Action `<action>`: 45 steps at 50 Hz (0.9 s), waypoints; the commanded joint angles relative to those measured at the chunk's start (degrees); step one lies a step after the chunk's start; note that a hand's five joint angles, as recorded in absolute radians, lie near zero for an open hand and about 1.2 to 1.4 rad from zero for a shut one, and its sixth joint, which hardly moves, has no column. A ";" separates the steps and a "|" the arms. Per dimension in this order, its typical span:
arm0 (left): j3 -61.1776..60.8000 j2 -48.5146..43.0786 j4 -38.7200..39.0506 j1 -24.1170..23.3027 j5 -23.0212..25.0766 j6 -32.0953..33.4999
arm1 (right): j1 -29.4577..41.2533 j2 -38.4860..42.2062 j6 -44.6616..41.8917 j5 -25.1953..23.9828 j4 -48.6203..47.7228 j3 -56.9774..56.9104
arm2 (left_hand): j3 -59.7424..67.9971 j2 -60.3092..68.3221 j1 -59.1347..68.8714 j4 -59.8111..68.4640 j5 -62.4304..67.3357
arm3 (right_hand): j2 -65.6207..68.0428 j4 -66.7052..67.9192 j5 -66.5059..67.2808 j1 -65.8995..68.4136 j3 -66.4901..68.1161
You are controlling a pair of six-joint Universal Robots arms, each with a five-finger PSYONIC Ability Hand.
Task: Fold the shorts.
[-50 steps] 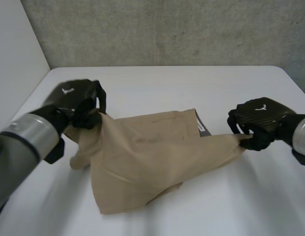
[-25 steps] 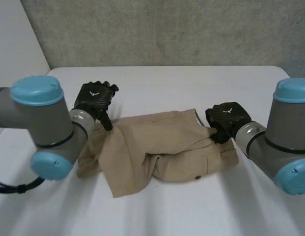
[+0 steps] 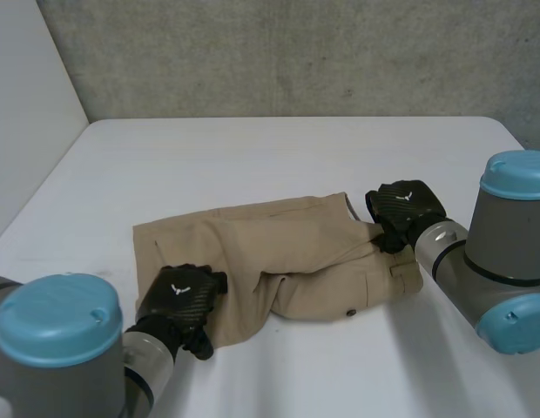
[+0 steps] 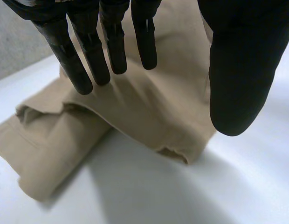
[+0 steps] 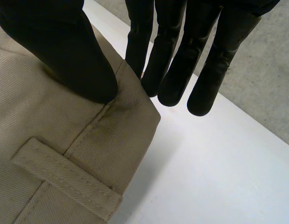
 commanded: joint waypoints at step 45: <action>1.54 -0.82 5.31 0.52 -0.61 0.96 | -0.59 -3.09 -0.57 -0.44 0.48 1.05 | 53.49 53.56 53.65 53.28 53.15 | 12.51 11.80 15.08 28.27 12.50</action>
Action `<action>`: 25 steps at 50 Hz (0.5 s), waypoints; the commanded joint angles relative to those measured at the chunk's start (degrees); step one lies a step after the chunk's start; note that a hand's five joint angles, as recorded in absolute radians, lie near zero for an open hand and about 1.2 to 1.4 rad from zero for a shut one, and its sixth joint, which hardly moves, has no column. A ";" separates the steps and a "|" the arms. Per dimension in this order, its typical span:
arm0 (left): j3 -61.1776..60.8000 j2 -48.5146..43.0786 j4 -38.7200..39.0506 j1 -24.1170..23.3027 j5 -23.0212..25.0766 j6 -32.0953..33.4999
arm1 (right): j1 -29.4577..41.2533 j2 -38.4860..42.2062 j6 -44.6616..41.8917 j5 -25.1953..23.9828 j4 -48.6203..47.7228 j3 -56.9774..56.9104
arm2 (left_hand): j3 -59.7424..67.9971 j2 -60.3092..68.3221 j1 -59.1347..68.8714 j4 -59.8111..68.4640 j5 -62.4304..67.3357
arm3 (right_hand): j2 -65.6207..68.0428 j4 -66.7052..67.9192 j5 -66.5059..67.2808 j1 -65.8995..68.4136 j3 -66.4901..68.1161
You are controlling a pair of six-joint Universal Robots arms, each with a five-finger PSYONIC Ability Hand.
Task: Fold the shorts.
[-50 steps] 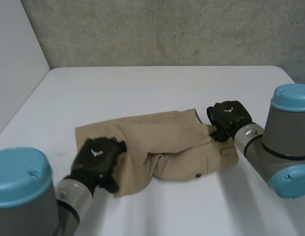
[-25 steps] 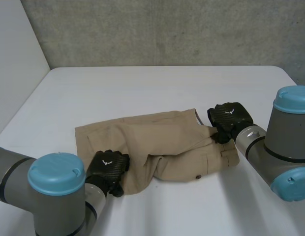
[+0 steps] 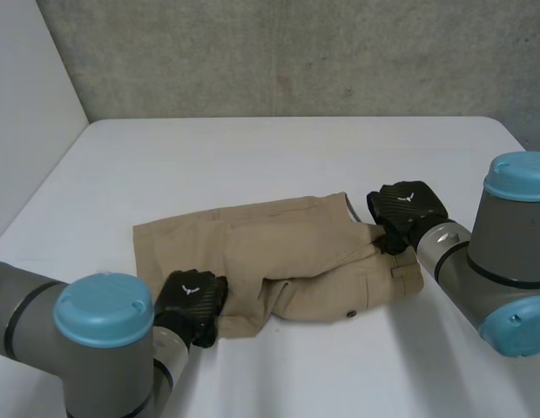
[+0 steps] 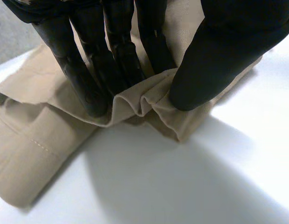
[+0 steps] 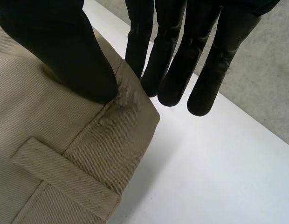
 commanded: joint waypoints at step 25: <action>15.86 38.16 -15.45 6.22 1.77 0.92 | -1.30 -24.30 -14.93 -0.67 19.24 -7.29 | 12.89 11.76 17.49 11.28 15.05 | 12.51 11.80 15.08 28.27 12.50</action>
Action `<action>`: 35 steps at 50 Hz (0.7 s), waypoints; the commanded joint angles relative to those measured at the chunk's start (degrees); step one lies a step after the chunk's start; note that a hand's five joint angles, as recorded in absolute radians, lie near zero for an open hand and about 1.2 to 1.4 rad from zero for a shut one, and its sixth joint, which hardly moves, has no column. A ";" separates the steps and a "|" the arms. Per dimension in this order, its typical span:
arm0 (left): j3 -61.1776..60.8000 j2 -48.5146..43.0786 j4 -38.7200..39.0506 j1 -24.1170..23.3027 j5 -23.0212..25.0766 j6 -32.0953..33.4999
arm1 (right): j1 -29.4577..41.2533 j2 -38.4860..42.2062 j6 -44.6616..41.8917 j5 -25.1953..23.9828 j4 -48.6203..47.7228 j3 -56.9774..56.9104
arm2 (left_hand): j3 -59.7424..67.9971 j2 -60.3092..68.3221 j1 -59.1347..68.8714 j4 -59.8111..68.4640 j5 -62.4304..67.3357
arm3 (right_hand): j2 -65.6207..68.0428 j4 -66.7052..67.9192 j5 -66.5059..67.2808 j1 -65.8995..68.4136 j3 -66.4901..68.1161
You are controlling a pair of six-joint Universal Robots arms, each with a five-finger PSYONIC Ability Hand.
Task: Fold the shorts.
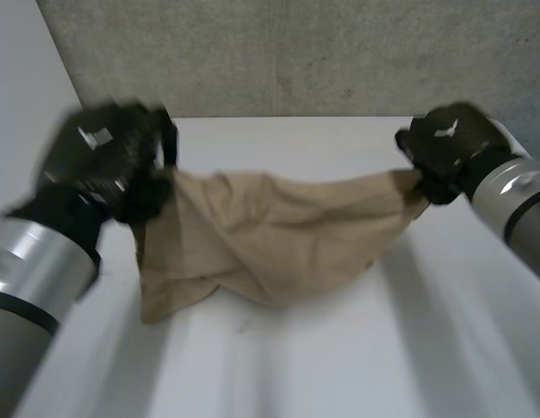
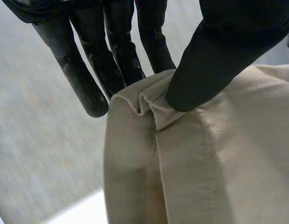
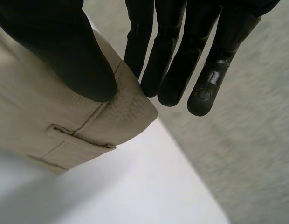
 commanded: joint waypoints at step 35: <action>15.11 -24.86 -4.74 14.49 16.08 1.05 | -3.71 12.28 -2.34 -5.45 6.34 -14.33 | 12.62 11.54 17.49 11.26 15.05 | 12.51 11.80 15.08 28.27 12.50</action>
